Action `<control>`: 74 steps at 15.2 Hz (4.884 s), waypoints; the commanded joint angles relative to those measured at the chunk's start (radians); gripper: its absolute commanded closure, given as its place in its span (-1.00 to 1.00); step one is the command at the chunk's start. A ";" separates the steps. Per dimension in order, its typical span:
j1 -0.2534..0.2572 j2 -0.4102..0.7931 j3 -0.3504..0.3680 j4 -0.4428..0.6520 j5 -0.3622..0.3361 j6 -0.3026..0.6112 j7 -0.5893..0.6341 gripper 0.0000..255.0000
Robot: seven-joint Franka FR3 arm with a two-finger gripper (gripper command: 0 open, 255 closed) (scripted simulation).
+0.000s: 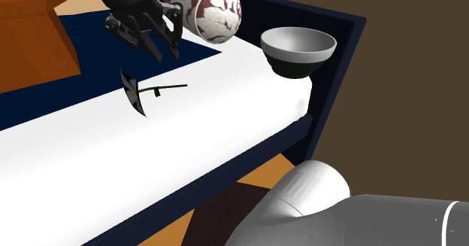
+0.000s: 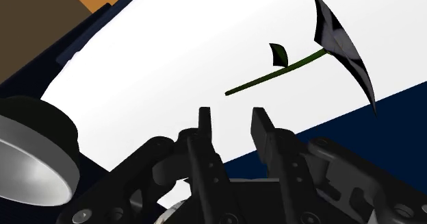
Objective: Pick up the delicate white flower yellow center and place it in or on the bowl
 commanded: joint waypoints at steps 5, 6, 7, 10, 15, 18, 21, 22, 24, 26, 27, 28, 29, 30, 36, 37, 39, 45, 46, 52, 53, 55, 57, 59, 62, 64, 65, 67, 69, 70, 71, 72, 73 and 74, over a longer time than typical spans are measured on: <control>0.000 0.000 0.000 0.000 0.000 0.000 0.000 1.00; 0.000 0.000 0.000 0.000 0.000 0.000 0.000 1.00; 0.000 0.000 0.000 0.000 0.000 0.000 0.000 1.00; -0.036 0.106 0.045 0.082 0.017 -0.082 0.089 -1.00; -0.175 0.637 0.191 0.497 0.117 -0.482 0.565 -1.00; -0.169 0.604 0.175 0.426 0.122 -0.441 0.558 -1.00; -0.172 0.572 0.168 0.359 0.127 -0.403 0.551 -1.00; -0.172 0.562 0.166 0.337 0.128 -0.390 0.549 -1.00; -0.173 0.556 0.164 0.324 0.129 -0.383 0.548 -1.00; -0.173 0.556 0.164 0.325 0.129 -0.383 0.548 -1.00; -0.173 0.556 0.164 0.325 0.129 -0.383 0.548 -1.00; -0.173 0.556 0.164 0.325 0.129 -0.383 0.548 -1.00; -0.173 0.556 0.164 0.325 0.129 -0.383 0.548 -1.00; -0.173 0.556 0.164 0.325 0.129 -0.383 0.548 -1.00; -0.173 0.557 0.164 0.325 0.129 -0.383 0.548 1.00; -0.173 0.556 0.164 0.325 0.129 -0.383 0.548 1.00; -0.173 0.557 0.164 0.325 0.129 -0.382 0.548 1.00; -0.173 0.563 0.165 0.385 0.124 -0.436 0.540 1.00; -0.173 0.565 0.165 0.401 0.123 -0.450 0.539 1.00; -0.174 0.584 0.168 0.502 0.113 -0.533 0.528 1.00; -0.174 0.588 0.169 0.520 0.111 -0.547 0.526 1.00; -0.173 0.597 0.170 0.557 0.106 -0.575 0.523 1.00; -0.173 0.607 0.172 0.595 0.102 -0.604 0.520 1.00; -0.172 0.618 0.174 0.636 0.097 -0.633 0.517 1.00; -0.171 0.638 0.178 0.699 0.088 -0.679 0.513 1.00; -0.169 0.653 0.181 0.745 0.081 -0.710 0.511 1.00; -0.169 0.661 0.183 0.768 0.077 -0.726 0.510 1.00; -0.166 0.678 0.186 0.817 0.069 -0.759 0.507 1.00; -0.163 0.698 0.190 0.869 0.060 -0.793 0.505 1.00; -0.162 0.709 0.193 0.896 0.055 -0.810 0.504 1.00; -0.160 0.720 0.195 0.925 0.049 -0.828 0.503 1.00; -0.157 0.732 0.198 0.954 0.043 -0.847 0.502 1.00; -0.156 0.736 0.198 0.963 0.041 -0.853 0.502 1.00; -0.171 0.708 0.183 0.931 0.032 -0.840 0.466 1.00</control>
